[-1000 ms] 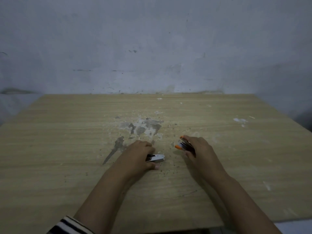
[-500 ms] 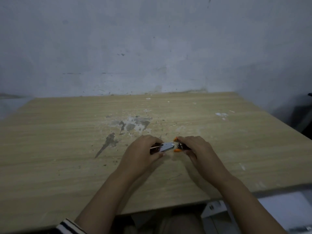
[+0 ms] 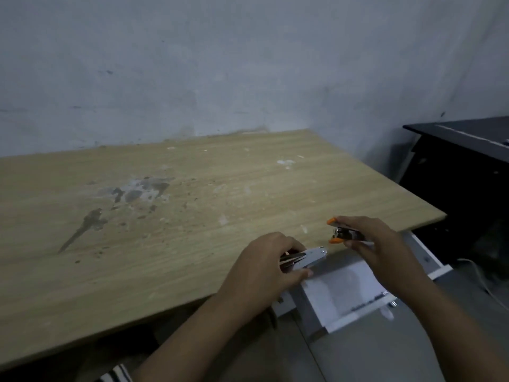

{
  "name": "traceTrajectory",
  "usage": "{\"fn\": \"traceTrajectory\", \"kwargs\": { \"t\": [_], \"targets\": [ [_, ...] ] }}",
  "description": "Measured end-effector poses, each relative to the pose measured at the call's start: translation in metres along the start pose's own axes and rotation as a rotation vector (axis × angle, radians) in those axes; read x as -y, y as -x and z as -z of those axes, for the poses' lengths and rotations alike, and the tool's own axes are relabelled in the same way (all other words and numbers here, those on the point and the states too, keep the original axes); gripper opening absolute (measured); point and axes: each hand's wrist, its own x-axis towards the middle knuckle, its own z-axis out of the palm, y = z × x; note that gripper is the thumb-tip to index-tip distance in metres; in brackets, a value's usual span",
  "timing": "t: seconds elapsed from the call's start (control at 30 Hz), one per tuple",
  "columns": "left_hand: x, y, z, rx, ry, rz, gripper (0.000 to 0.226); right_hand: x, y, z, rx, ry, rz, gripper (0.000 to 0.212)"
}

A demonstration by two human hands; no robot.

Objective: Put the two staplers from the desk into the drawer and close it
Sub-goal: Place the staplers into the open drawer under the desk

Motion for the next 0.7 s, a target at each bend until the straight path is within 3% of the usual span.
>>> {"fn": "traceTrajectory", "kwargs": {
  "t": [0.2, 0.47, 0.7],
  "targets": [
    [-0.022, -0.008, -0.055, 0.073, 0.011, -0.019, 0.029, -0.043, 0.032, 0.020, 0.068, -0.031, -0.102, 0.066],
    [-0.028, -0.021, -0.118, 0.166, -0.066, 0.035, 0.026, -0.103, 0.036, 0.022, 0.305, -0.111, -0.316, 0.047],
    [-0.024, -0.045, -0.146, 0.268, -0.147, 0.175, 0.026, -0.145, 0.013, 0.004, 0.473, -0.039, -0.334, 0.045]
  ]
}}
